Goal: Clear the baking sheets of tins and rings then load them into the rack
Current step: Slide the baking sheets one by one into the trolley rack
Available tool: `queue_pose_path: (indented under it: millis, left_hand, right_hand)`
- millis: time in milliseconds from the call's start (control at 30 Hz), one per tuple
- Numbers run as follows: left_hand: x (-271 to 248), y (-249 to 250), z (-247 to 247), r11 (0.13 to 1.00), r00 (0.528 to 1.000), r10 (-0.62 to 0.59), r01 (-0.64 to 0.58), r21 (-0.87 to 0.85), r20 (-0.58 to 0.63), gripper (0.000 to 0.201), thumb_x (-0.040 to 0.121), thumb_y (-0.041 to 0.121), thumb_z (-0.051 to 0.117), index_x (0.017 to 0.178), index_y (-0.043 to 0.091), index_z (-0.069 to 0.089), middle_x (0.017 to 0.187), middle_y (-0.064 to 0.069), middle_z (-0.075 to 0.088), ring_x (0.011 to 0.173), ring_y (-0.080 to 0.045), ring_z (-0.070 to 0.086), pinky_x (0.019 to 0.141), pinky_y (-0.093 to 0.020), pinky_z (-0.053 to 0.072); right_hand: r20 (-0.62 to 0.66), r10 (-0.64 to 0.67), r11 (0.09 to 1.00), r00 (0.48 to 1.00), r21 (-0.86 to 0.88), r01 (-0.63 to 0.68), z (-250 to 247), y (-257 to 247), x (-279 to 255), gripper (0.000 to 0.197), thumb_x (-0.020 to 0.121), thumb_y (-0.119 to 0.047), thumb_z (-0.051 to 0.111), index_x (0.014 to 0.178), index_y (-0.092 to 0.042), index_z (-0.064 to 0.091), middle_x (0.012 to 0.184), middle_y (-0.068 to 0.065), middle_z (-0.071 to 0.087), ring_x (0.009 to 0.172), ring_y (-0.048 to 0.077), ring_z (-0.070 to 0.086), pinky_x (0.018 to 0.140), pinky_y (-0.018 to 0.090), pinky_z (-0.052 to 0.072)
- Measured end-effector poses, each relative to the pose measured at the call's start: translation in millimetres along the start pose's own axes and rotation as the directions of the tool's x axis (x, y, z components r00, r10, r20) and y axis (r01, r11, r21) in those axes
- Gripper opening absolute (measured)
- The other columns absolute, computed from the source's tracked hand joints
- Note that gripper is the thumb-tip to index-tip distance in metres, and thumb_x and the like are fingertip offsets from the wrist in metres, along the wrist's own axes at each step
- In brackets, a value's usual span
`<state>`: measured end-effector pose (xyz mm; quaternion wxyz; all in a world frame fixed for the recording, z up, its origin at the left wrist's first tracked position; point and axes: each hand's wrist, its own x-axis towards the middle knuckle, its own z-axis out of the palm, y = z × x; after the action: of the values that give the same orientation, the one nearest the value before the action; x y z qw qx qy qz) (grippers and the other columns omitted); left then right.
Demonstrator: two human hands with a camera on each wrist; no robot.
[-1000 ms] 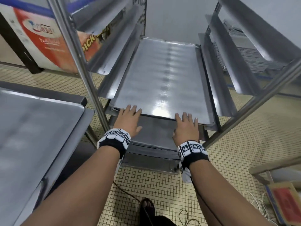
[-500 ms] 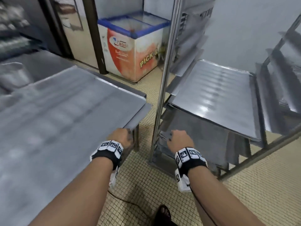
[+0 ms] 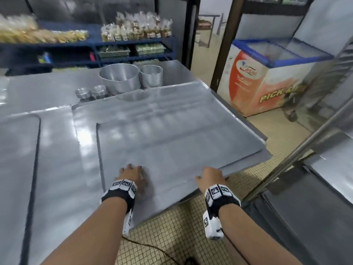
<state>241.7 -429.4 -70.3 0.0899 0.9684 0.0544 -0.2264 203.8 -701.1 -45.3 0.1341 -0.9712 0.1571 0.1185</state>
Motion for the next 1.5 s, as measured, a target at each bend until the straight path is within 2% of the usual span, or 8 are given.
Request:
queue_pose_path:
  millis: [133,300,567,833,1000,1100,1233,1500]
  left_hand:
    - [-8,-27,12,0.997,0.998,-0.054,0.055,-0.047,0.02,0.073,0.087,0.056,0.059,0.149,0.048,0.021,0.16,-0.003,0.012,0.147,-0.035,0.009,0.112,-0.066,0.026]
    - [0,-26,14,0.993,0.997,-0.079,0.081,-0.09,0.026,0.078,0.087,0.058,0.06,0.151,0.05,0.016,0.164,0.0,0.002,0.15,-0.032,0.0,0.113,-0.067,0.02]
    - [6,-9,10,0.971,0.979,-0.201,0.204,-0.122,0.036,0.076,0.091,0.061,0.052,0.153,0.046,0.01,0.166,-0.003,-0.008,0.152,-0.036,-0.005,0.114,-0.068,0.018]
    - [3,8,4,0.941,0.951,-0.31,0.307,-0.145,0.001,0.065,0.088,0.06,0.056,0.143,0.041,0.026,0.157,-0.008,0.012,0.145,-0.037,0.014,0.106,-0.065,0.033]
    - [2,2,-7,0.915,0.924,-0.379,0.365,-0.174,-0.053,0.053,0.088,0.046,0.058,0.135,0.025,0.045,0.135,-0.01,0.044,0.128,-0.034,0.041,0.099,-0.05,0.047]
    - [-5,-7,-14,0.807,0.801,-0.577,0.529,-0.261,-0.159,0.049,0.091,0.029,0.061,0.135,0.018,0.042,0.133,-0.013,0.043,0.125,-0.034,0.041,0.097,-0.044,0.047]
    - [-9,-25,-16,0.581,0.669,-0.743,0.643,-0.5,-0.003,0.047,0.091,0.012,0.061,0.131,-0.004,0.042,0.133,-0.025,0.043,0.122,-0.041,0.05,0.099,-0.046,0.047]
    - [-21,-47,-27,0.628,0.757,-0.651,0.576,-0.523,0.052,0.036,0.092,0.004,0.058,0.127,-0.004,0.056,0.123,-0.023,0.064,0.117,-0.037,0.06,0.09,-0.038,0.05]
  right_hand:
    - [0.045,0.107,0.984,0.993,-0.15,-0.099,17,-25,28,0.052,0.082,-0.054,0.05,0.117,-0.017,0.062,0.124,0.01,0.06,0.123,0.035,0.047,0.106,0.045,0.032]
    - [0.157,0.246,0.969,0.956,-0.032,-0.244,24,-45,57,0.09,0.072,-0.064,0.059,0.146,-0.016,0.037,0.157,0.019,0.023,0.141,0.049,0.022,0.118,0.054,0.011]
    - [0.185,0.104,0.992,0.977,-0.093,-0.088,18,-59,107,0.112,0.069,-0.072,0.061,0.157,-0.02,0.016,0.163,0.02,0.004,0.148,0.046,0.008,0.12,0.054,-0.002]
    - [0.201,0.023,0.992,0.979,-0.13,0.004,11,-77,139,0.111,0.068,-0.068,0.066,0.157,-0.023,0.017,0.163,0.017,0.003,0.147,0.048,0.003,0.12,0.054,-0.003]
    - [0.189,-0.033,0.992,0.981,-0.114,0.055,11,-75,142,0.11,0.069,-0.075,0.064,0.155,-0.026,0.018,0.163,0.016,0.002,0.147,0.049,0.001,0.119,0.056,-0.002]
    - [0.153,-0.039,0.994,0.987,-0.098,0.055,13,-71,137,0.106,0.071,-0.074,0.063,0.155,-0.025,0.019,0.163,0.016,0.003,0.148,0.046,0.001,0.12,0.055,-0.001]
    - [0.09,-0.021,0.999,0.996,-0.036,0.025,19,-72,125,0.092,0.078,-0.059,0.067,0.149,-0.013,0.032,0.16,0.024,0.012,0.148,0.041,0.009,0.122,0.049,0.005]
    - [0.061,0.033,0.99,0.998,0.138,-0.041,33,-73,83,0.072,0.079,-0.039,0.068,0.136,-0.002,0.045,0.149,0.023,0.035,0.14,0.038,0.031,0.118,0.043,0.025]
